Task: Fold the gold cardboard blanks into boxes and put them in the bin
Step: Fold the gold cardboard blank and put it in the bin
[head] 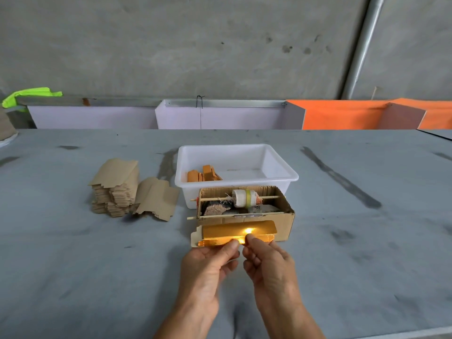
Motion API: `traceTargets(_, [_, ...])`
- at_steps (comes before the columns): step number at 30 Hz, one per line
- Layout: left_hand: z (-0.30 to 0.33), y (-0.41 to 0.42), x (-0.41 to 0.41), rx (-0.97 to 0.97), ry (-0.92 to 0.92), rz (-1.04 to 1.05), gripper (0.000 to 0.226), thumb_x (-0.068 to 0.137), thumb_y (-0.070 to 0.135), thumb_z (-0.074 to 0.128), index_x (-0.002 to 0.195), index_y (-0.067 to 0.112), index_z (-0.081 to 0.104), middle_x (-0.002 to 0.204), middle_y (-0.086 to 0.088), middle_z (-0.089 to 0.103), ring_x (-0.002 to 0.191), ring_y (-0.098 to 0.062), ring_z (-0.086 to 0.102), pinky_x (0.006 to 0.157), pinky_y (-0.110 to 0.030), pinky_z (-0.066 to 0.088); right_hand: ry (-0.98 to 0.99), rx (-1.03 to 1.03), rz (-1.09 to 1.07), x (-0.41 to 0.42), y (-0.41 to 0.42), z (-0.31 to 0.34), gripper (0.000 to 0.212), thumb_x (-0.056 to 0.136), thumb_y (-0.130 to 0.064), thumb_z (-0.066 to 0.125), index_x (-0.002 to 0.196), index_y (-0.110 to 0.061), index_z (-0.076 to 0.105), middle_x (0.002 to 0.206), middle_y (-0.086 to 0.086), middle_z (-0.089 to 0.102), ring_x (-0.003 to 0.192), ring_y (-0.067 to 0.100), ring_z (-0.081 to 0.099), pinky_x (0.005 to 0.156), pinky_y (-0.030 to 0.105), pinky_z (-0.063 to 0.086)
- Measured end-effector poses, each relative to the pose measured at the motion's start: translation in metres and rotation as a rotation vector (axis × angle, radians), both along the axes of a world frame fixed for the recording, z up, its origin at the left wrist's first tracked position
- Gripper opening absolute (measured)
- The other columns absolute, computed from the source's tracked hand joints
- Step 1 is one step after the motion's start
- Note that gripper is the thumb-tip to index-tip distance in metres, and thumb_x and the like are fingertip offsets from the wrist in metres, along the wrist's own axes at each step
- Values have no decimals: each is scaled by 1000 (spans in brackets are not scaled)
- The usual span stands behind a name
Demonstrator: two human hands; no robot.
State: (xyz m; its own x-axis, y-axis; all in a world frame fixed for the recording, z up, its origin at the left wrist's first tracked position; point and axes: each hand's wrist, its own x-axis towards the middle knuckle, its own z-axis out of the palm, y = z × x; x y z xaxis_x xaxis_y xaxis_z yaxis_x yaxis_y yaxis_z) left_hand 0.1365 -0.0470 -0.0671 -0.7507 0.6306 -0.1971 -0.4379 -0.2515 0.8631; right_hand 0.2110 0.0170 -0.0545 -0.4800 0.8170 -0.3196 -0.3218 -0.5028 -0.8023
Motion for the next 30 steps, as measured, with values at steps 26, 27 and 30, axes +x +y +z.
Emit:
traceTargets(26, [-17,15,-33,79,67,2,35,57,10,75,87,-2,63,79,-21,71,67,-31,71,58,-31,57,-1178,1178,273,-39,107,41,19,85,-26,62,92,-13,73,90,6,67,98,24,57,78,34,55])
traceTargets(27, [-18,15,-34,82,71,-5,35,57,10,75,88,-2,63,79,-21,71,67,-31,71,58,-30,57,-1189,1170,301,-42,109,39,21,85,-28,63,94,-12,71,91,5,66,98,23,57,79,34,55])
traceTargets(30, [-18,13,-36,92,82,-29,35,58,9,74,89,-1,62,80,-20,72,68,-30,71,59,-31,57,-1189,1112,351,-47,114,37,23,83,-29,66,96,-10,68,92,4,64,90,19,60,76,30,56])
